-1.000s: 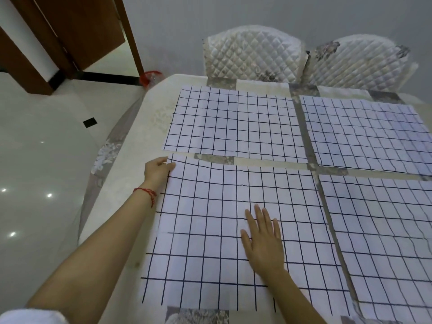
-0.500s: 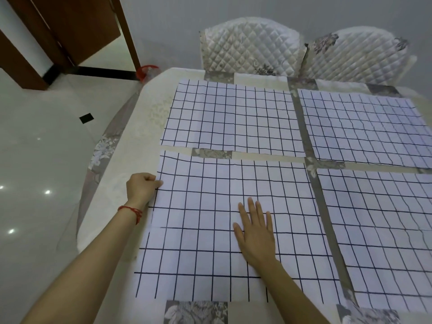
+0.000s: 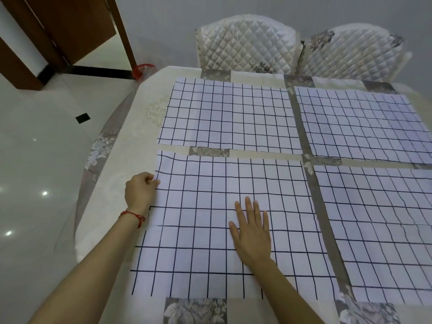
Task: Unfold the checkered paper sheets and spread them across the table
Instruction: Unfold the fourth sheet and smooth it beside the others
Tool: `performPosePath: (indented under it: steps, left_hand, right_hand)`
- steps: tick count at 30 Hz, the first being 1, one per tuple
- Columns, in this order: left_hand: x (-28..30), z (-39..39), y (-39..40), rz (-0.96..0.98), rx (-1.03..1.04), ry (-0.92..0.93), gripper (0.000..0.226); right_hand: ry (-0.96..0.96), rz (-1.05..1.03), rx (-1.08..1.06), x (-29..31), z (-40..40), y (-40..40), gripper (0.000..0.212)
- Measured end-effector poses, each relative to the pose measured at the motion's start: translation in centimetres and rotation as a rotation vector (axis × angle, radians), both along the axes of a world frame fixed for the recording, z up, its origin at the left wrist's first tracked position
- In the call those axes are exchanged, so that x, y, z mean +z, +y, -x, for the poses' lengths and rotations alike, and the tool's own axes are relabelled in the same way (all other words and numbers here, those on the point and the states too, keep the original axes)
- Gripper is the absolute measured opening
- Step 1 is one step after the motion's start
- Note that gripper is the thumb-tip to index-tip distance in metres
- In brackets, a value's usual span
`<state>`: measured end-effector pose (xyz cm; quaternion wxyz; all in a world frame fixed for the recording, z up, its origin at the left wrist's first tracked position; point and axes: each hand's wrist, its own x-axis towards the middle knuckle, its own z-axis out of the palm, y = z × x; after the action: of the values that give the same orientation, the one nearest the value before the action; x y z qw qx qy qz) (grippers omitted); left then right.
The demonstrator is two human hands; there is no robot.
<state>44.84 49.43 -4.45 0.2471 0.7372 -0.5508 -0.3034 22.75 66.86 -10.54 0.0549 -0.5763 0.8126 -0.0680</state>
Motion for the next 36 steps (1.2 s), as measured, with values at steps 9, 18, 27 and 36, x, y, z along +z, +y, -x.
performPosePath:
  steps: [9, 18, 27, 36]
  left_hand:
    - [-0.3, 6.3, 4.4, 0.308, -0.397, -0.344, 0.039]
    - [-4.9, 10.7, 8.6, 0.085, -0.718, -0.538, 0.061]
    - [-5.3, 11.0, 8.8, 0.138, -0.725, -0.516, 0.074]
    - [-5.0, 10.1, 8.0, 0.121, -0.716, -0.508, 0.080]
  right_hand:
    - [-0.043, 0.092, -0.002, 1.8, -0.5, -1.9, 0.053]
    - [-0.125, -0.042, 0.135, 1.3, 4.0, -5.1, 0.075]
    - [-0.178, 0.004, -0.092, 2.1, 3.1, -3.0, 0.062]
    - [-0.132, -0.009, -0.335, 0.8, 6.6, 4.1, 0.059]
